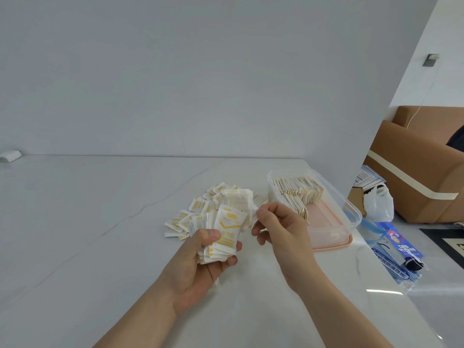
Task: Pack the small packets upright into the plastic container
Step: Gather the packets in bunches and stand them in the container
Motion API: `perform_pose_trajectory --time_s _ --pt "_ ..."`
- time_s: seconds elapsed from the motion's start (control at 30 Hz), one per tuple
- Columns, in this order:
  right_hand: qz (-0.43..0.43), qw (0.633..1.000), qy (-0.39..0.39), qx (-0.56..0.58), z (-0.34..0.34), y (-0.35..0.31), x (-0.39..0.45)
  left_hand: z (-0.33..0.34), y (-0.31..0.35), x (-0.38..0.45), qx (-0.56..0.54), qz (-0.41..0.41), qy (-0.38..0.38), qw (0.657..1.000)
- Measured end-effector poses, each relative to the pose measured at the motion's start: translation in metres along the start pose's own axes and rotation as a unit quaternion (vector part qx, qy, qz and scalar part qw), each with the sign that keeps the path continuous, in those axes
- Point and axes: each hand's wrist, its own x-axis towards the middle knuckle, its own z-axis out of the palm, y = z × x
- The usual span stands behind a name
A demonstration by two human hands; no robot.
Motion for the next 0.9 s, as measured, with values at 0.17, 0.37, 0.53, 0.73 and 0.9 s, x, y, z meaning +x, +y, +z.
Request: perform_pose_trajectory --time_s 0.17,0.37,0.53,0.73,0.9 --pt "0.02 0.999 -0.023 0.008 0.002 0.002 -0.002 -0.001 -0.001 0.0 0.018 0.0 -0.013 1.0" --pt "0.011 0.997 0.071 0.038 -0.001 0.002 0.003 0.001 -0.001 0.001 -0.013 0.01 0.022 1.0" --pt "0.077 0.991 0.015 0.105 0.001 0.002 0.002 -0.005 0.0 0.005 0.009 0.064 0.067 0.996" --pt "0.021 0.994 -0.025 -0.106 0.018 0.017 -0.015 -0.008 -0.004 0.004 0.092 0.068 0.013 0.993" --pt "-0.096 0.956 -0.002 -0.279 0.018 0.025 -0.015 -0.008 -0.004 0.005 0.109 0.053 0.022 0.992"
